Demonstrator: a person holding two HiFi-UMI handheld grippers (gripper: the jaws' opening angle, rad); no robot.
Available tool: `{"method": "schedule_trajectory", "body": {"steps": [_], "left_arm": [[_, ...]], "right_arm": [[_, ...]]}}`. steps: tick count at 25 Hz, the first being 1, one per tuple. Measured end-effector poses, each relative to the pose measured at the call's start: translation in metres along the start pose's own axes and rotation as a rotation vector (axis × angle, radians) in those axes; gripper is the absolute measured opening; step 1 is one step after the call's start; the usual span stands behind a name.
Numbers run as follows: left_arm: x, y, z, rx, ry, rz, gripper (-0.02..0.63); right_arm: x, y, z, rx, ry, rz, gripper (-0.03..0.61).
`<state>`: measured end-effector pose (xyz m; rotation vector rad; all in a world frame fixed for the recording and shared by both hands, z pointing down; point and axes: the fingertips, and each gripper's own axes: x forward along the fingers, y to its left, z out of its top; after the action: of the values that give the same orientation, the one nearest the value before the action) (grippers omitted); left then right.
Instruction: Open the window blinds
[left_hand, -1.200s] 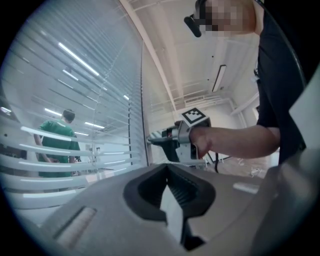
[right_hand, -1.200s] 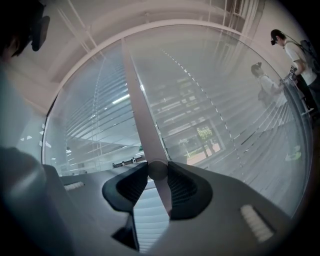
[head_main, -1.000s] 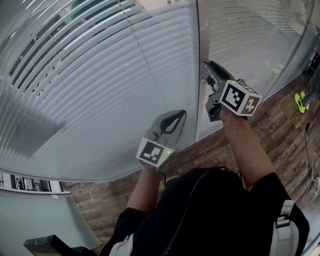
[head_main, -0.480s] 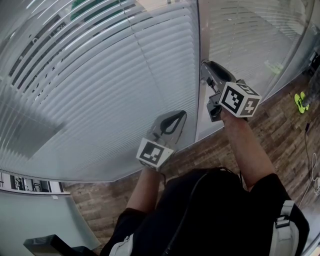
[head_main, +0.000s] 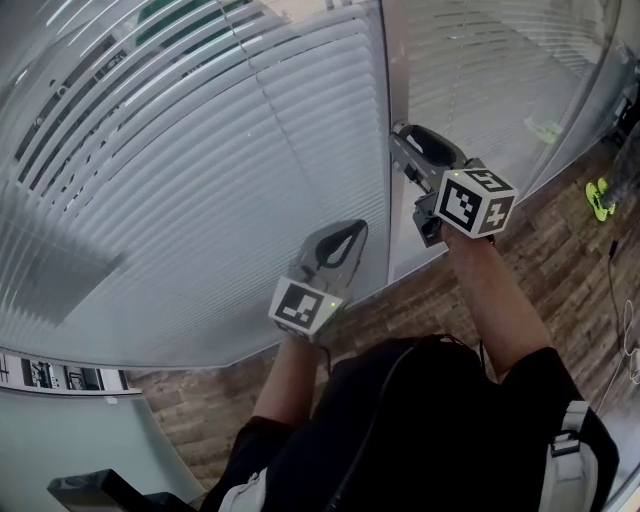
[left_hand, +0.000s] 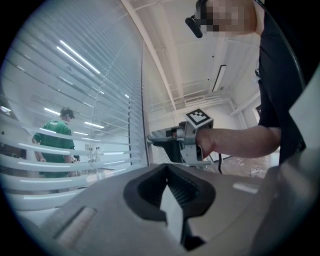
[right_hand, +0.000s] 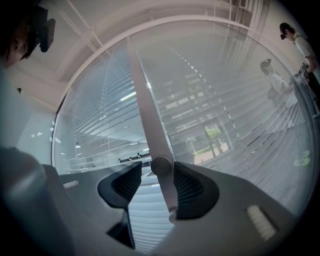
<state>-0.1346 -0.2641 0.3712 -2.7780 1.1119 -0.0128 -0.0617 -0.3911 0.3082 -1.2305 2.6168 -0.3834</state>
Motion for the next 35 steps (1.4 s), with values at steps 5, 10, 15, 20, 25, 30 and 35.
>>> {"method": "schedule_trajectory", "body": {"steps": [5, 10, 15, 20, 25, 30, 35], "left_arm": [[0.006, -0.002, -0.003, 0.005, -0.011, -0.005, 0.005], [0.015, -0.009, 0.0, -0.021, 0.009, -0.019, 0.005], [0.027, -0.017, -0.002, -0.008, -0.015, -0.033, 0.005], [0.039, -0.031, 0.002, 0.001, -0.024, -0.053, 0.005], [0.052, -0.056, 0.009, -0.028, 0.002, -0.088, 0.005], [0.063, -0.078, 0.009, -0.034, 0.005, -0.108, 0.005], [0.074, -0.1, 0.008, -0.041, 0.018, -0.12, 0.005]], "right_arm": [[-0.008, -0.003, -0.003, -0.034, 0.015, 0.015, 0.21], [-0.021, -0.002, -0.005, -0.148, 0.035, 0.045, 0.184], [-0.045, -0.001, -0.006, -0.263, 0.025, 0.085, 0.086], [-0.075, -0.007, -0.011, -0.3, 0.017, 0.098, 0.02], [-0.113, -0.015, -0.015, -0.367, 0.023, 0.11, 0.008], [-0.153, -0.022, -0.025, -0.419, 0.022, 0.144, 0.006], [-0.192, -0.036, -0.034, -0.407, 0.023, 0.141, 0.006]]}}
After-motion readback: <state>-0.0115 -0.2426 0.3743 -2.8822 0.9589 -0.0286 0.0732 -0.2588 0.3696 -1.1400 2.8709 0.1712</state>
